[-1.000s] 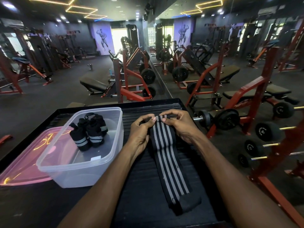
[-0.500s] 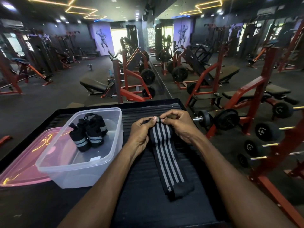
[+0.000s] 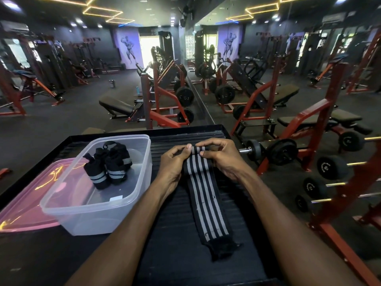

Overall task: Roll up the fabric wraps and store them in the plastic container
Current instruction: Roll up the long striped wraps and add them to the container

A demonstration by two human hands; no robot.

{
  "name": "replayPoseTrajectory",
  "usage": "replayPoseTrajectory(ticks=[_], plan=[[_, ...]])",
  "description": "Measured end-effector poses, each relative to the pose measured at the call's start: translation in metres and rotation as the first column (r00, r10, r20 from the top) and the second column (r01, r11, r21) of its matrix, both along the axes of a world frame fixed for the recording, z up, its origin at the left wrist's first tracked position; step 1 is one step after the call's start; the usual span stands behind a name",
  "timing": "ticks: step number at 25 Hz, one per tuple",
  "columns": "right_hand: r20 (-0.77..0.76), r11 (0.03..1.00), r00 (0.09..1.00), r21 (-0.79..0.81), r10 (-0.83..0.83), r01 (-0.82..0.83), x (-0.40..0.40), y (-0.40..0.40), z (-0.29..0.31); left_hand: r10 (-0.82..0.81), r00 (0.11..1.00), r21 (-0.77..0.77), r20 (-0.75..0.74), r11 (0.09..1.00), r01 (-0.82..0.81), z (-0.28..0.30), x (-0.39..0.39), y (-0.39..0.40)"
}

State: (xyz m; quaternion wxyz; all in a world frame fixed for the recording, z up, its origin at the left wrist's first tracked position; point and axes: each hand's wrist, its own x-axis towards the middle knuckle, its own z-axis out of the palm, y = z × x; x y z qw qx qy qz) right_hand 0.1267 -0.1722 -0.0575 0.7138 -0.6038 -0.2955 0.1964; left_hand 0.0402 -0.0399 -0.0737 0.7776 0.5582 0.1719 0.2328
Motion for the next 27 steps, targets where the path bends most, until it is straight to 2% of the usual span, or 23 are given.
replayPoseTrajectory(ticks=[5,8,12,15,17,20,23,27], plan=[[-0.102,0.999,0.994,0.024,0.047,-0.044,0.003,0.0,-0.002,0.058,0.998,0.117,0.008,0.991,-0.059,-0.002,0.0,0.002],[-0.006,0.997,1.0,-0.073,-0.027,0.026,0.004,0.002,-0.005,0.055,0.998,0.162,-0.004,0.985,-0.053,-0.001,0.0,0.002],[0.105,0.989,0.988,-0.074,-0.116,0.124,0.005,0.002,-0.006,-0.005,1.0,-0.049,0.001,0.999,0.005,0.004,-0.001,0.0],[0.173,0.985,0.976,-0.089,-0.129,0.146,0.004,0.002,-0.006,0.035,0.998,0.03,-0.049,0.999,-0.033,0.003,0.0,0.002],[0.249,0.983,0.963,-0.12,-0.104,0.137,0.001,0.003,-0.005,0.082,0.996,0.077,-0.018,0.994,-0.08,0.004,-0.002,0.004],[0.345,0.986,0.931,-0.074,-0.117,0.151,-0.001,0.005,-0.004,0.072,0.997,0.057,0.013,0.996,-0.072,0.007,-0.004,0.004],[0.352,0.982,0.921,-0.03,-0.165,0.188,0.001,0.005,-0.002,-0.004,1.0,-0.025,-0.005,1.0,0.004,0.009,-0.004,0.002],[0.307,0.984,0.936,0.006,-0.172,0.179,0.004,0.004,-0.003,0.035,0.997,0.085,-0.066,0.996,-0.029,0.008,-0.005,0.002]])
